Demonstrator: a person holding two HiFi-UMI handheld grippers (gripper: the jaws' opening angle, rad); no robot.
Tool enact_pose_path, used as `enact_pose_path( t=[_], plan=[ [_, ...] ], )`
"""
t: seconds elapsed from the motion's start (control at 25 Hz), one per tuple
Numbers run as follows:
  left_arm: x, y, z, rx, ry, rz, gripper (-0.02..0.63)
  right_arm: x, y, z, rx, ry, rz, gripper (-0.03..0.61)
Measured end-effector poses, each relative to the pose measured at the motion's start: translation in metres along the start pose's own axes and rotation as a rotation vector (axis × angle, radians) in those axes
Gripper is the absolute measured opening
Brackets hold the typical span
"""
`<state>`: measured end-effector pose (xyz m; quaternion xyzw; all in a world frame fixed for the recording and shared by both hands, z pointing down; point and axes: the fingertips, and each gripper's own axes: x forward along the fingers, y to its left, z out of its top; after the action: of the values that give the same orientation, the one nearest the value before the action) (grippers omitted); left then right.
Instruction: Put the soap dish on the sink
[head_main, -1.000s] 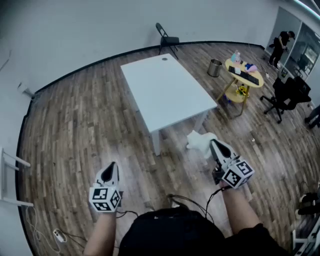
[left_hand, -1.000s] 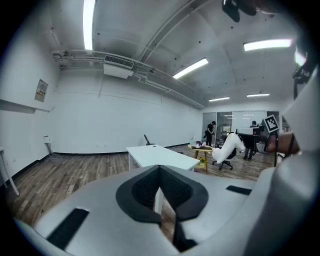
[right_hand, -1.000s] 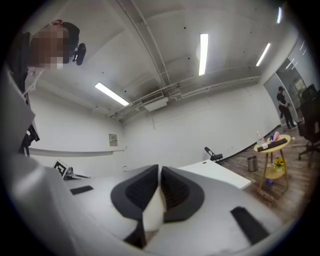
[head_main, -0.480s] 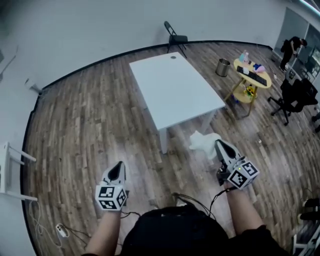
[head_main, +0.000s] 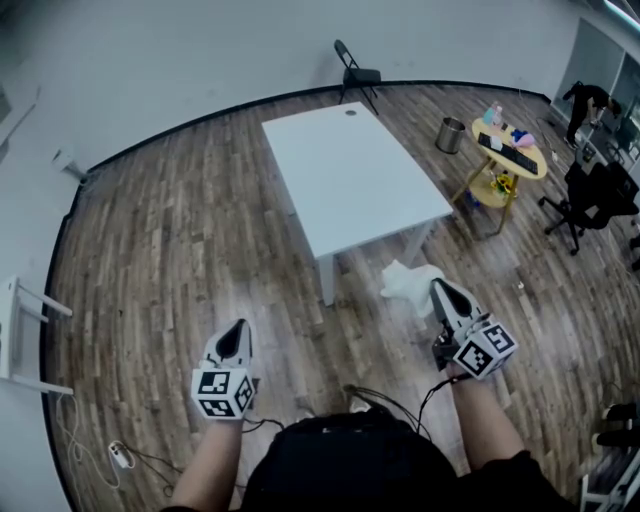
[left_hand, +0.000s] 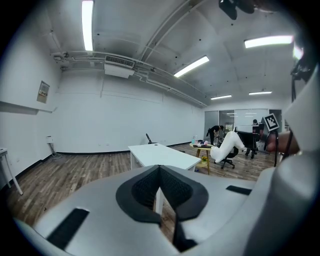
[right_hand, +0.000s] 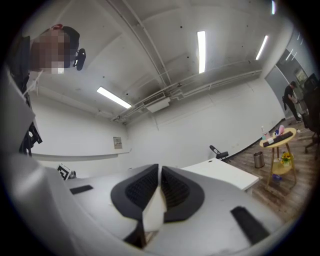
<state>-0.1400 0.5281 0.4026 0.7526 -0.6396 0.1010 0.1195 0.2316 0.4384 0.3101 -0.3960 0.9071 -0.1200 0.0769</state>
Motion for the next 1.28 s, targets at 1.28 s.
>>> enact_pose_path(
  t=[1.28],
  plan=[
    [0.046, -0.078, 0.004, 0.019, 0.026, 0.100, -0.011, 0.001, -0.099, -0.006, 0.028, 0.049, 0.101, 0.025]
  ],
)
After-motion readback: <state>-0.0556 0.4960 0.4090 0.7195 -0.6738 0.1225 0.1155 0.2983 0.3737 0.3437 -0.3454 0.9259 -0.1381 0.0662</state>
